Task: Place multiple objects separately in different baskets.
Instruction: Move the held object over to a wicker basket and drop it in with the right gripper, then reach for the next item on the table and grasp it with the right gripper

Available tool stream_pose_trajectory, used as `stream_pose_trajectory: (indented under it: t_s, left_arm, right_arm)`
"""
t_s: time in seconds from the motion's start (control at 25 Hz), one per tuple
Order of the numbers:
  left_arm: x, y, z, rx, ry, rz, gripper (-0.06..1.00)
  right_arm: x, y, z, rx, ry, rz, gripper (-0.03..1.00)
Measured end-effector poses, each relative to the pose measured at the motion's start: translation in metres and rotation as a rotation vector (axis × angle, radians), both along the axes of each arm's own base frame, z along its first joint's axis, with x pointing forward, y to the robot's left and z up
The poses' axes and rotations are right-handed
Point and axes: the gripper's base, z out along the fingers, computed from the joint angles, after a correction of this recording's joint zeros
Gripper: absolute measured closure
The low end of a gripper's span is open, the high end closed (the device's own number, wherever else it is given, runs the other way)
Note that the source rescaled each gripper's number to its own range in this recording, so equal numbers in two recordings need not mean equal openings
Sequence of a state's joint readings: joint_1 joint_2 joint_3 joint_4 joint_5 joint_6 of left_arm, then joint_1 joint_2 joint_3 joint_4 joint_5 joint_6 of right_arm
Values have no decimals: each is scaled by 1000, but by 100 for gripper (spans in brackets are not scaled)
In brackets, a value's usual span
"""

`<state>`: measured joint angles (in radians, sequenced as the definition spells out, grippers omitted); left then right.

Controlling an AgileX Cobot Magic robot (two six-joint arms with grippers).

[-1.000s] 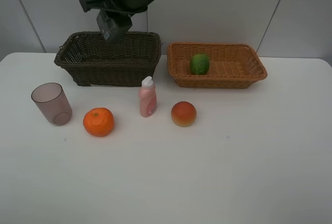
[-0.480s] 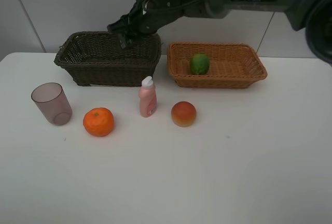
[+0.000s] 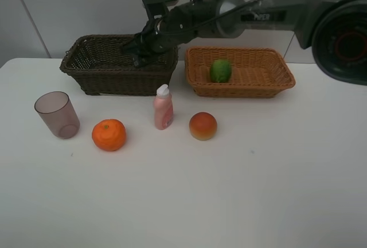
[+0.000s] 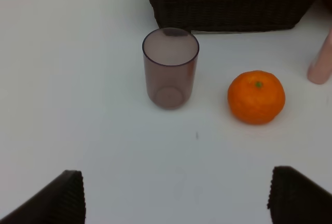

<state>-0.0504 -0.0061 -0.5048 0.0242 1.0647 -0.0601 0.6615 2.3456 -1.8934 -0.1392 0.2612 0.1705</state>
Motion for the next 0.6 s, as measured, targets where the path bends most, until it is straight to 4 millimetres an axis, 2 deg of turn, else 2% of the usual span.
stream_pose_trajectory:
  t_s: [0.04,0.12,0.24,0.36,0.52,0.6]
  left_arm:
    - [0,0,0,0,0,0,3]
    - [0,0,0,0,0,0,3]
    - [0,0,0,0,0,0,3]
    - [0,0,0,0,0,0,3]
    - [0,0,0,0,0,0,3]
    - [0,0,0,0,0,0,3]
  right_arm:
    - [0,0,0,1,-3,1,75]
    - [0,0,1,6,-8,2,62]
    - [1,1,3,12,-16,2,31]
    - [0,0,5,9,-13,1,11]
    - [-3,-3,15,-5,2,-5,5]
    - [-7,-5,28,-15,13,-8,5]
